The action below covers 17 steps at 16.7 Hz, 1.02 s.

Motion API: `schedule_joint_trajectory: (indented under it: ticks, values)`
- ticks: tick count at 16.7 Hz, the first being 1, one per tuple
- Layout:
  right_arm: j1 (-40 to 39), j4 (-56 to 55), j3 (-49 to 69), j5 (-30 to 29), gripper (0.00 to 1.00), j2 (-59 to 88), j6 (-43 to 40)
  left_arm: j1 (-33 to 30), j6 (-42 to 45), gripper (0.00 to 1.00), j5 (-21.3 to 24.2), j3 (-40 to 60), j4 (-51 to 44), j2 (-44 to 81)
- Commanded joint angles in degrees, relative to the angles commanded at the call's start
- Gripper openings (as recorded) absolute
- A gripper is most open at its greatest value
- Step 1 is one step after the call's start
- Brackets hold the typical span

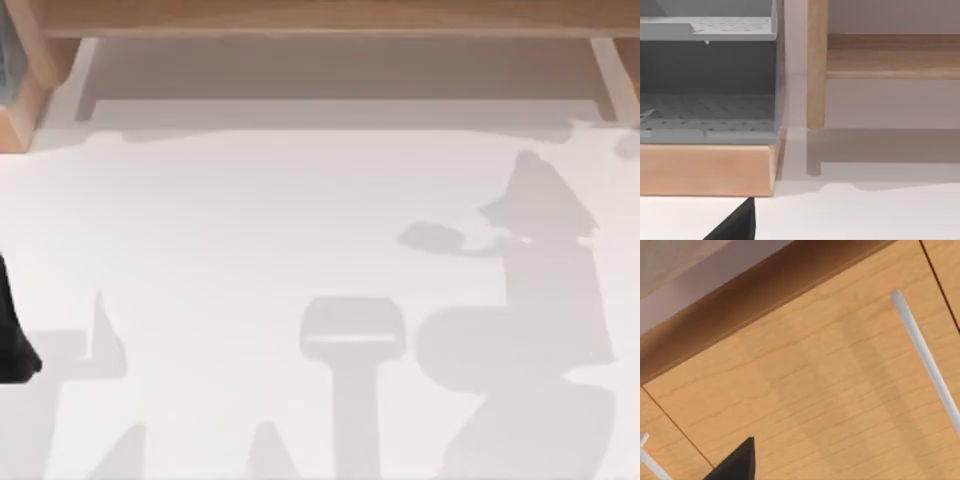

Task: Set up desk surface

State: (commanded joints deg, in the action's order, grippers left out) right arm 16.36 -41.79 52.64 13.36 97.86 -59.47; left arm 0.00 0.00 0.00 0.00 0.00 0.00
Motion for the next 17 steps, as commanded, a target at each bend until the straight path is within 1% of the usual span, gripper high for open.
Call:
schedule_joint_trajectory:
  ticks: [5, 10, 14, 17]
  values:
    - [-5.8, 15.0, -15.6, -5.8, 1.0, -35.0, 21.1, 0.0, 0.0, 1.0, 0.0, 0.0, 0.0, 0.0]
    - [-11.4, 29.0, -33.1, -10.2, 1.0, -68.1, 41.0, 0.0, 0.0, 1.0, 0.0, 0.0, 0.0, 0.0]
    - [-14.6, 37.2, -45.0, -12.3, 1.0, -87.2, 52.8, 0.0, 0.0, 1.0, 0.0, 0.0, 0.0, 0.0]
    - [-15.9, 40.7, -50.7, -13.1, 1.0, -95.3, 57.8, 0.0, 0.0, 1.0, 0.0, 0.0, 0.0, 0.0]
